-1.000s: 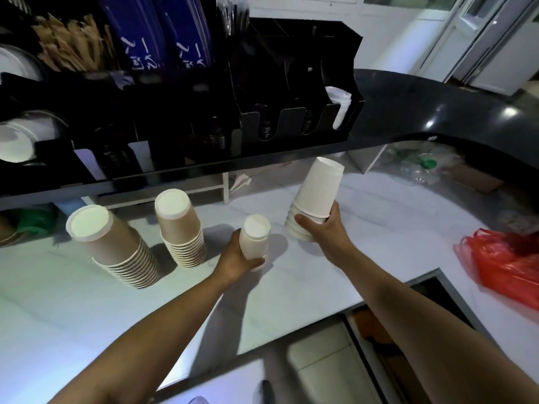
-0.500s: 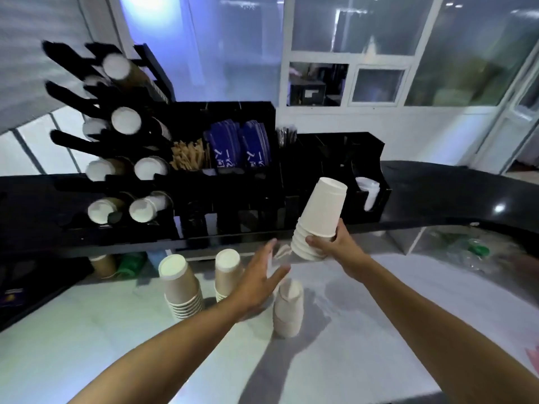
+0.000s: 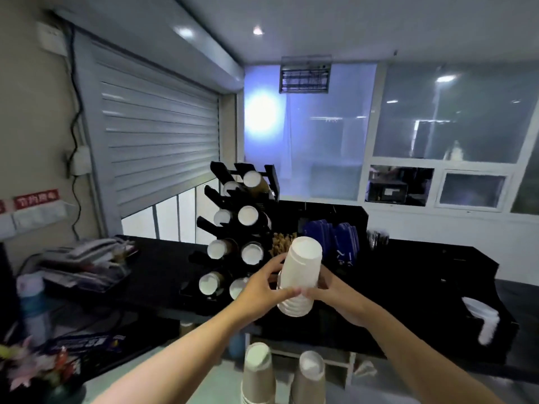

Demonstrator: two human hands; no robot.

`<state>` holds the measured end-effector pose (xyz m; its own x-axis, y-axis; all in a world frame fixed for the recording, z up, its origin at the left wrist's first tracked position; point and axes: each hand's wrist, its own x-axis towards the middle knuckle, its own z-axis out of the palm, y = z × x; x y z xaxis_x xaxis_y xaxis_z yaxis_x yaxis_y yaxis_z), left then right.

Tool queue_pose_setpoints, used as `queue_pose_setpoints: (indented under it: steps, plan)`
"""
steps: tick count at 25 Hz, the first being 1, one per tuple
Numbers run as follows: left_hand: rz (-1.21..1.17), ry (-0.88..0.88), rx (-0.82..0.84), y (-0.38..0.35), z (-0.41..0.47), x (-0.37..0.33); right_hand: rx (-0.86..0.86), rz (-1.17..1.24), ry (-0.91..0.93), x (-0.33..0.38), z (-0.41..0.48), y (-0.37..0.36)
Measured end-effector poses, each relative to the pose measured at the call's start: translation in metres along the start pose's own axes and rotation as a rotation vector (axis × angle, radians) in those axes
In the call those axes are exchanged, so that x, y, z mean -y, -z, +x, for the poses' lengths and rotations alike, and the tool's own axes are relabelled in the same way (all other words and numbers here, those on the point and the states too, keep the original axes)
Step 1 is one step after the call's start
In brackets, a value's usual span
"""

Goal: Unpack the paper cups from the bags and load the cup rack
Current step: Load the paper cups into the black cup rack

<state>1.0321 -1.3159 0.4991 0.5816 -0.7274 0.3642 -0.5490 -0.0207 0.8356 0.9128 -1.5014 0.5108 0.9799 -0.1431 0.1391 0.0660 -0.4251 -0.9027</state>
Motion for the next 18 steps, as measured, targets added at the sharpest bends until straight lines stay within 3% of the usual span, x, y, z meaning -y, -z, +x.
queue_pose_setpoints:
  steps: [7, 10, 13, 18]
  plan:
    - [0.237, -0.206, -0.126, 0.106, 0.035, 0.045, -0.394, -0.139, 0.257, 0.049, 0.088, -0.058]
    - [0.335, -0.126, -0.221, 0.146, 0.048, 0.101, -0.504, -0.083, 0.221, 0.047, 0.116, -0.071]
    - [0.437, -0.059, -0.144, 0.157, 0.054, 0.144, -0.549, -0.174, 0.169, 0.042, 0.129, -0.083]
    - [0.371, -0.080, -0.141, 0.154, 0.058, 0.159, -0.561, -0.304, 0.116, 0.023, 0.144, -0.094]
